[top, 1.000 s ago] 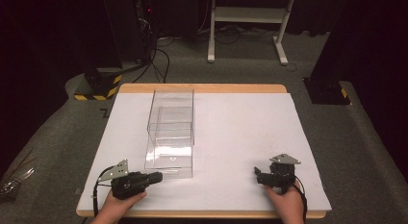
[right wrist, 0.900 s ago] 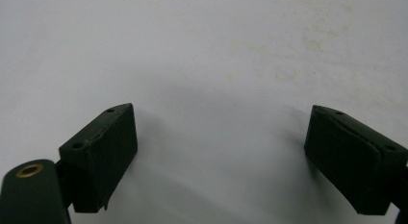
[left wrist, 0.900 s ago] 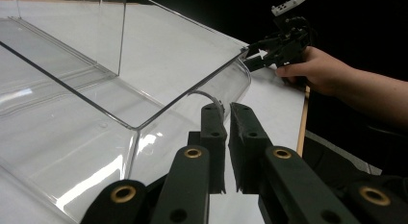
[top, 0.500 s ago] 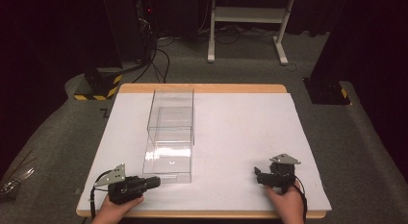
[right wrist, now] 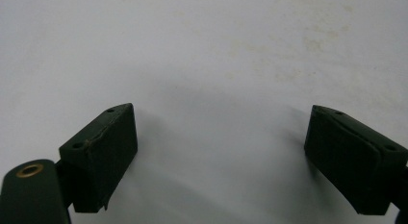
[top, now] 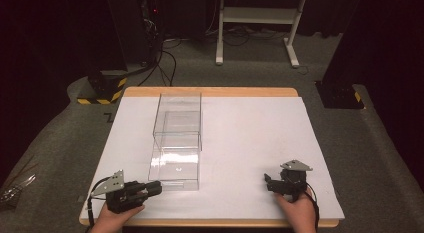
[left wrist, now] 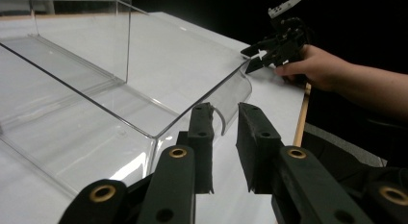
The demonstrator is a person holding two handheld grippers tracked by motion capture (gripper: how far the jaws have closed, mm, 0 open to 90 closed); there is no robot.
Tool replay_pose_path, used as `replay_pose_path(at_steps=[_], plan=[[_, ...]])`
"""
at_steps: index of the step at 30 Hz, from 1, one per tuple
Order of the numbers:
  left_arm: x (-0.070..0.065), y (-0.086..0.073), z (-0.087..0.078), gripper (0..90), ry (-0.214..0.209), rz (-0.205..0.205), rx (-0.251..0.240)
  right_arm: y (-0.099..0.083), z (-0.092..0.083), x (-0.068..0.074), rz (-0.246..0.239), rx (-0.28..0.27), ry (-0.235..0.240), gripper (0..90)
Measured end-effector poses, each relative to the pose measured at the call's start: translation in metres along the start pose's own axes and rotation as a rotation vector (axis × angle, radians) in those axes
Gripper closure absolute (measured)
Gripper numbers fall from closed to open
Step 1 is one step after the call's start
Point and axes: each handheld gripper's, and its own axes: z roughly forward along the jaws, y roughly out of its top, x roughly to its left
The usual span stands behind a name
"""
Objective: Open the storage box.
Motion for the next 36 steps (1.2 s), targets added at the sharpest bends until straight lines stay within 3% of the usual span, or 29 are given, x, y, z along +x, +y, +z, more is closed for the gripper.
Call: replay_pose_path(at_steps=[4, 9, 15, 17, 19, 21, 23, 26, 28, 31, 36], plan=[[0.0, 0.004, -0.007, 75.8, 0.01, 0.001, -0.038, 0.0, 0.0, 0.0, 0.0, 0.0, 0.0, 11.3], [0.0, 0.009, -0.016, 71.5, 0.071, 0.004, -0.1, 0.0, 0.0, 0.0, 0.0, 0.0, 0.0, 11.3], [0.005, 0.007, -0.021, 65.4, 0.198, 0.016, -0.107, 0.0, 0.0, 0.0, 0.0, 0.0, 0.0, 11.4], [0.008, 0.005, -0.023, 62.7, 0.275, 0.005, -0.109, 0.0, 0.0, 0.0, 0.0, 0.0, 0.0, 11.3], [0.01, 0.004, -0.025, 59.5, 0.312, 0.005, -0.107, 0.0, 0.0, 0.0, 0.0, 0.0, 0.0, 11.4], [0.013, 0.002, -0.026, 57.0, 0.378, 0.01, -0.105, 0.0, 0.0, 0.0, 0.0, 0.0, 0.0, 11.3], [0.017, -0.001, -0.027, 53.9, 0.439, 0.015, -0.088, 0.0, 0.0, 0.0, 0.0, 0.0, 0.001, 11.3], [0.023, -0.004, -0.027, 49.7, 0.524, -0.01, -0.056, 0.0, 0.0, 0.0, 0.0, 0.0, 0.0, 11.3], [0.029, -0.008, -0.027, 48.2, 0.608, -0.013, -0.004, 0.0, 0.0, 0.0, 0.0, 0.0, 0.001, 11.4], [0.037, -0.014, -0.025, 45.3, 0.702, 0.004, 0.083, 0.0, 0.0, 0.0, 0.0, 0.0, 0.001, 11.3], [0.047, -0.02, -0.023, 41.3, 0.815, 0.003, 0.219, 0.0, 0.0, 0.0, 0.001, 0.0, 0.001, 11.3]])
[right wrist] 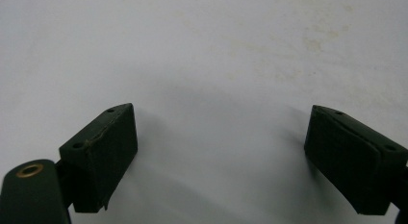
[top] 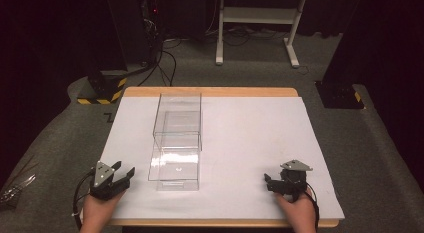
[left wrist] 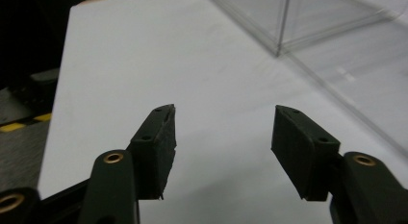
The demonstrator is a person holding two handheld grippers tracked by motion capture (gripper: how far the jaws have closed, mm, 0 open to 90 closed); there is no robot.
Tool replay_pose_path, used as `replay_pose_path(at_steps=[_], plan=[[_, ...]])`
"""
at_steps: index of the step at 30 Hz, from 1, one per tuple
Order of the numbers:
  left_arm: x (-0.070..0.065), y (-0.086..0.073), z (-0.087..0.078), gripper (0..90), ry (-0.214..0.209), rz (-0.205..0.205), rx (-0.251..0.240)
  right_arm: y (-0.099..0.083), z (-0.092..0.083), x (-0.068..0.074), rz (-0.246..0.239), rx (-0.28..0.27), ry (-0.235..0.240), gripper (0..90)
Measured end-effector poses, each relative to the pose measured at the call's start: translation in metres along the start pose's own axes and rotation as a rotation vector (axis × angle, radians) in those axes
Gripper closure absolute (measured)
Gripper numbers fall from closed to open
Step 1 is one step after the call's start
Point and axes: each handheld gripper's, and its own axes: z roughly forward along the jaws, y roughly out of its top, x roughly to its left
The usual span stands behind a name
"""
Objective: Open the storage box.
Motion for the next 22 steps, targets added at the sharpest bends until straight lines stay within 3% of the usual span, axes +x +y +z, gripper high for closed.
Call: replay_pose_path(at_steps=[2, 6, 8, 10, 22], plan=[[0.003, -0.002, 0.004, 38.8, 0.018, -0.002, 0.045, 0.0, 0.0, 0.0, 0.0, 0.0, 0.0, 11.4], [0.006, -0.001, 0.01, 33.8, 0.004, -0.04, 0.105, 0.0, 0.0, 0.0, 0.0, 0.0, 0.0, 11.3], [0.007, 0.0, 0.017, 28.3, -0.03, -0.048, 0.181, 0.0, 0.0, 0.0, 0.0, 0.0, 0.0, 11.3], [0.011, 0.0, 0.018, 27.0, -0.052, -0.08, 0.18, 0.0, 0.0, 0.0, 0.0, 0.0, 0.0, 11.3], [0.01, 0.0, 0.018, 23.9, -0.062, -0.076, 0.186, 0.0, 0.0, 0.0, 0.0, 0.0, 0.0, 11.4]])
